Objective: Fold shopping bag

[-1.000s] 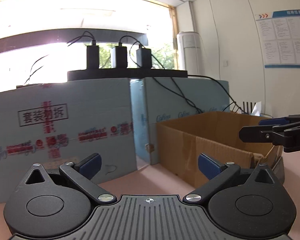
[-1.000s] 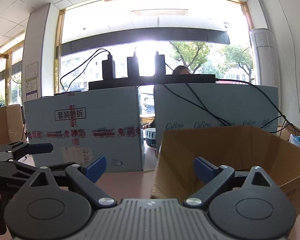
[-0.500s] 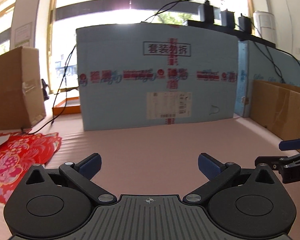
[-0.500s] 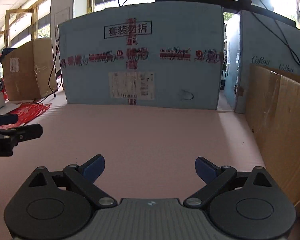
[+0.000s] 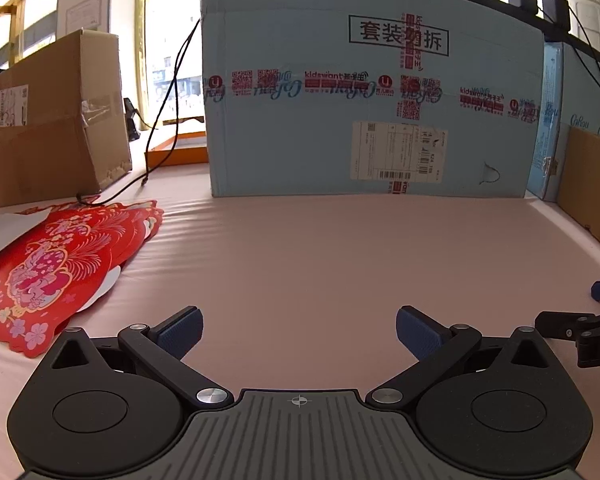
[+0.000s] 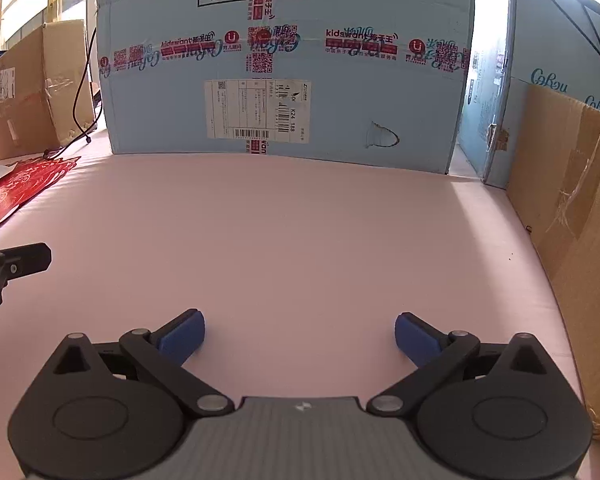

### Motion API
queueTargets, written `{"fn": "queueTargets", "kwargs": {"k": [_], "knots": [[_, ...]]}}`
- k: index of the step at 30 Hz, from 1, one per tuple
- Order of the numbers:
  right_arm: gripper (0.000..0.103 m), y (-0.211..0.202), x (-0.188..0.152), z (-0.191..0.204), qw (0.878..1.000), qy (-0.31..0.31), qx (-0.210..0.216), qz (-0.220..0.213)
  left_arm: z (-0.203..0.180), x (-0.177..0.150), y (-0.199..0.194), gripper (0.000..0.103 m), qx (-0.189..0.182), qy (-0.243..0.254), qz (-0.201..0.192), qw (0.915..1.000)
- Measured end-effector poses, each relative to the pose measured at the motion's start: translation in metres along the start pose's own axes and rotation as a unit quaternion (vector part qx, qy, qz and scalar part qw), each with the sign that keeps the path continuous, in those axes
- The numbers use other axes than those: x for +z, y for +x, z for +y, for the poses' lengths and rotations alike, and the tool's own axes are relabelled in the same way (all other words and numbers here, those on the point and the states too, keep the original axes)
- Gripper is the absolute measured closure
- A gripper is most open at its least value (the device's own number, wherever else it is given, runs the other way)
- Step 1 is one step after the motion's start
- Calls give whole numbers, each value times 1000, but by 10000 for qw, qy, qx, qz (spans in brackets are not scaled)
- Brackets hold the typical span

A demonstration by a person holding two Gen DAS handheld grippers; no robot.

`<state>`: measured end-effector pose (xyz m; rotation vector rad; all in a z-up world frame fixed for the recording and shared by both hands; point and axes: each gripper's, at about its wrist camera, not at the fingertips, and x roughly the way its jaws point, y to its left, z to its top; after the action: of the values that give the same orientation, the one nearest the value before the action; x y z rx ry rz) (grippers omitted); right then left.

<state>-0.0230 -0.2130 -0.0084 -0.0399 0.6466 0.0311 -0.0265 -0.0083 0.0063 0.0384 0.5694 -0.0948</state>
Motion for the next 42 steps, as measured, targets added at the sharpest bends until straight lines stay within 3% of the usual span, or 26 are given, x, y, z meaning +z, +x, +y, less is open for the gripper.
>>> {"fn": "queueTargets", "kwargs": {"k": [4,42], "knots": [[0,1,2,-1,10000,0,12,23,5,-1,10,0,57,-173,362,9992],[0,0,4,-1,10000,-7,-3,36,4,0,14,0,95,-132,416,9990]]}}
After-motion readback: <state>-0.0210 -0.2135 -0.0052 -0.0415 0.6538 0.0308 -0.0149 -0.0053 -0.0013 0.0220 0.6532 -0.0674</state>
